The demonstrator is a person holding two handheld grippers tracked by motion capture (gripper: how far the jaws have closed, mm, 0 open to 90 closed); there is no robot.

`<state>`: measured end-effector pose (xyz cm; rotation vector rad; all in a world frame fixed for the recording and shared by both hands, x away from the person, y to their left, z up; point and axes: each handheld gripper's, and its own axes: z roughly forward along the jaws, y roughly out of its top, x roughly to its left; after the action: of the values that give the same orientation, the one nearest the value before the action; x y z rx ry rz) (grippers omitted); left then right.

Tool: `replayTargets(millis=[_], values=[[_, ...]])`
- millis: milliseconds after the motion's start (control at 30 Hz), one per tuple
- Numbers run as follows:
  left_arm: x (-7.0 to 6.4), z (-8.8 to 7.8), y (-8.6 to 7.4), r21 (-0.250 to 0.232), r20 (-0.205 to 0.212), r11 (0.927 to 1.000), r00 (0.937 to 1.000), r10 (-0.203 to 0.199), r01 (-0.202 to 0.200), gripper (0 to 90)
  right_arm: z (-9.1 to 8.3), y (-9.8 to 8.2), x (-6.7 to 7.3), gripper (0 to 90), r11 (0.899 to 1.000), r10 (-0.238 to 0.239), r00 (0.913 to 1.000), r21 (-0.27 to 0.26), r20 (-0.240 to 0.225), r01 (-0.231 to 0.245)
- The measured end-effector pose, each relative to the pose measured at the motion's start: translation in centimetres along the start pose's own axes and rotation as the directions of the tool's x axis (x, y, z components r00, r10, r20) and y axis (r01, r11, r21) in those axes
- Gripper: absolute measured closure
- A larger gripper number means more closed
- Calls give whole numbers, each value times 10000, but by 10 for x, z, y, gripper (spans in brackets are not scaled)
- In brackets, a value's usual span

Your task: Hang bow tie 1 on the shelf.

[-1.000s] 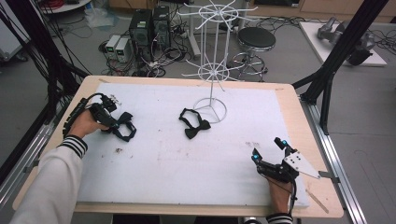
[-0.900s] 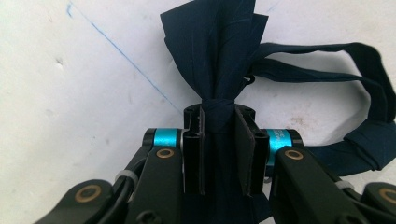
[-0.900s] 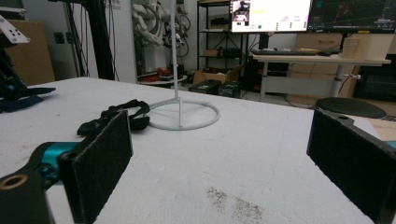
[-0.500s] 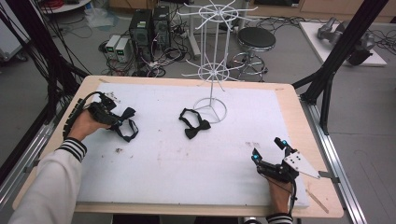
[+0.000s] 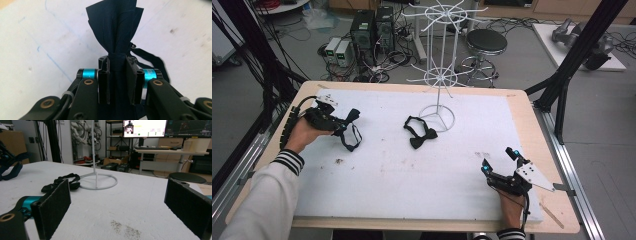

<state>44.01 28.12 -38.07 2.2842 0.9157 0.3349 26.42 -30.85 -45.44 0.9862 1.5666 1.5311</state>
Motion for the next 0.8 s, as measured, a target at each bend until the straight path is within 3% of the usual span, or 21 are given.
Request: replayTargets(millis=[367, 800], values=[[-4, -9, 2, -1005, 227, 9949, 9997, 26, -3, 745, 0, 0, 0, 62, 10000, -33, 10000, -13, -9, 33], [-14, -15, 10, -2326, 506, 9726, 9987, 86, 34, 745, 0, 0, 0, 62, 10000, -32, 10000, -12, -10, 32]])
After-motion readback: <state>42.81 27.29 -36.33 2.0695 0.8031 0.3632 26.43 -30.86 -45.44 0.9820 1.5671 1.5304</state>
